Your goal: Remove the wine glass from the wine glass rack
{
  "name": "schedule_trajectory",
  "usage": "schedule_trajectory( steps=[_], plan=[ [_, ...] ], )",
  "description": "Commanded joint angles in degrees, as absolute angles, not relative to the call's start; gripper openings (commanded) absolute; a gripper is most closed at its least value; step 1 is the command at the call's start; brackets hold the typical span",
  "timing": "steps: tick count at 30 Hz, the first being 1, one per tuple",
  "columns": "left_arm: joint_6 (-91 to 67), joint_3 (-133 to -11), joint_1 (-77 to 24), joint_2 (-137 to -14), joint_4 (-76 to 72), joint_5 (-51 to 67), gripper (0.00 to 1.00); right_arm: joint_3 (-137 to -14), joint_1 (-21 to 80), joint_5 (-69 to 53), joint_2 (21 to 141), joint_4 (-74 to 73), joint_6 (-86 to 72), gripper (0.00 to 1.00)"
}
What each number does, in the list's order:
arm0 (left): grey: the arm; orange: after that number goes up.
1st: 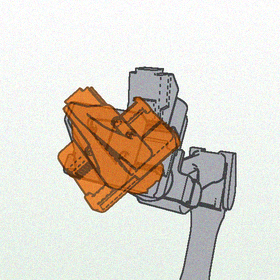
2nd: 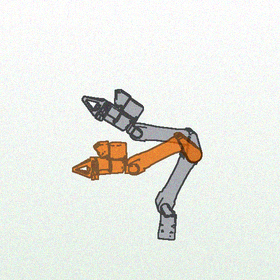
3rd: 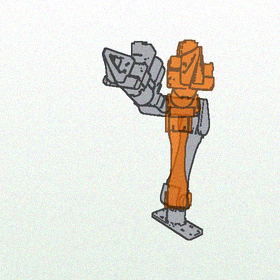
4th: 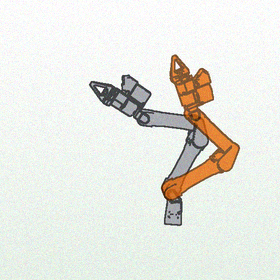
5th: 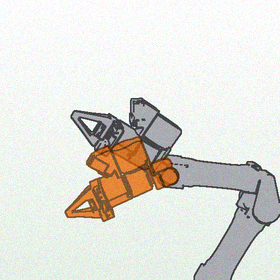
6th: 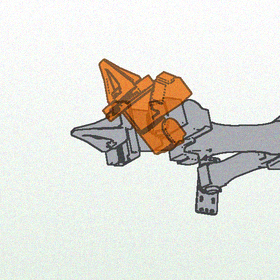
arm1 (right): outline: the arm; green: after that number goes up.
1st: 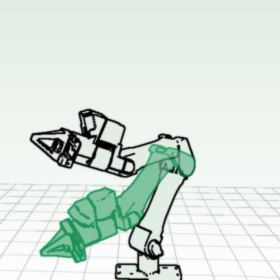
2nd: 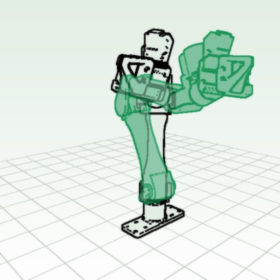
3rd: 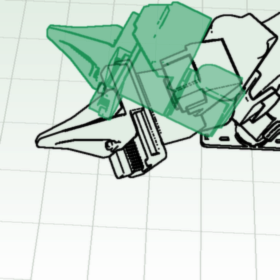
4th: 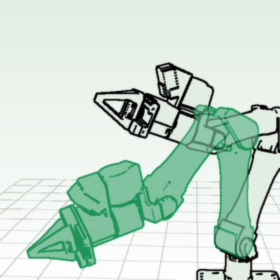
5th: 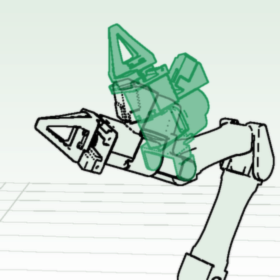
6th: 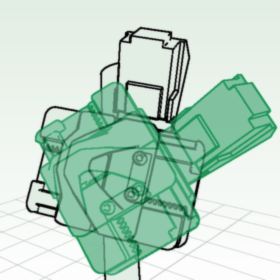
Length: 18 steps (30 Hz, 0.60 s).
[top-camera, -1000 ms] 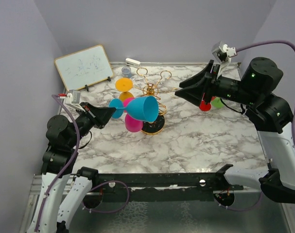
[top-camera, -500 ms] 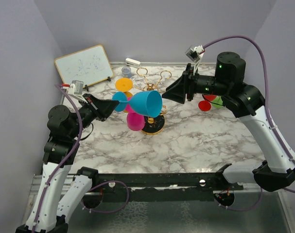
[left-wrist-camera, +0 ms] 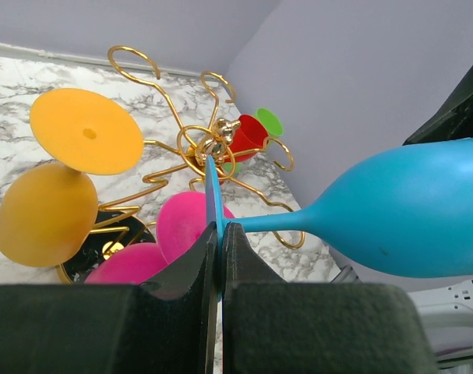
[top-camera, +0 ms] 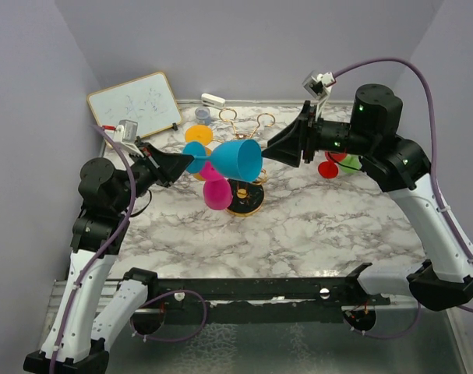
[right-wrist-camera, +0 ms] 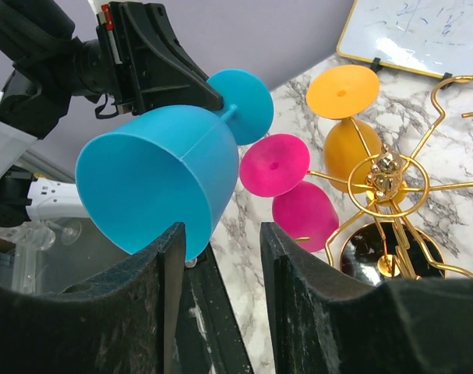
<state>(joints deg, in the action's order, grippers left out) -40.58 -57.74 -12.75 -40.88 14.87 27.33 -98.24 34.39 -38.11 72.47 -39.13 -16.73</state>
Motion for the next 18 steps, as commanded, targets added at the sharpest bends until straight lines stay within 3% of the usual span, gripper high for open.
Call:
schedule_trajectory(
  steps=[1, 13, 15, 18],
  plan=[
    [-40.24, -61.21, -12.54, -42.13, 11.84, 29.52, 0.0, -98.38, 34.34, -40.72, 73.12, -36.32, -18.04, 0.42],
    [-39.97, -63.72, -12.55, -46.23, 11.56, 30.67, 0.0, -103.35, 40.1, -33.88, 78.53, -37.87, -18.06, 0.4],
    [-39.47, -64.15, -12.57, -46.68, 12.1, 30.41, 0.0, -104.81, 40.98, -31.44, 79.84, -39.24, -17.83, 0.32],
    [-38.43, -64.88, -12.61, -46.93, 14.03, 29.0, 0.0, -105.63, 41.13, -27.1, 80.29, -40.24, -18.36, 0.04]
  ],
)
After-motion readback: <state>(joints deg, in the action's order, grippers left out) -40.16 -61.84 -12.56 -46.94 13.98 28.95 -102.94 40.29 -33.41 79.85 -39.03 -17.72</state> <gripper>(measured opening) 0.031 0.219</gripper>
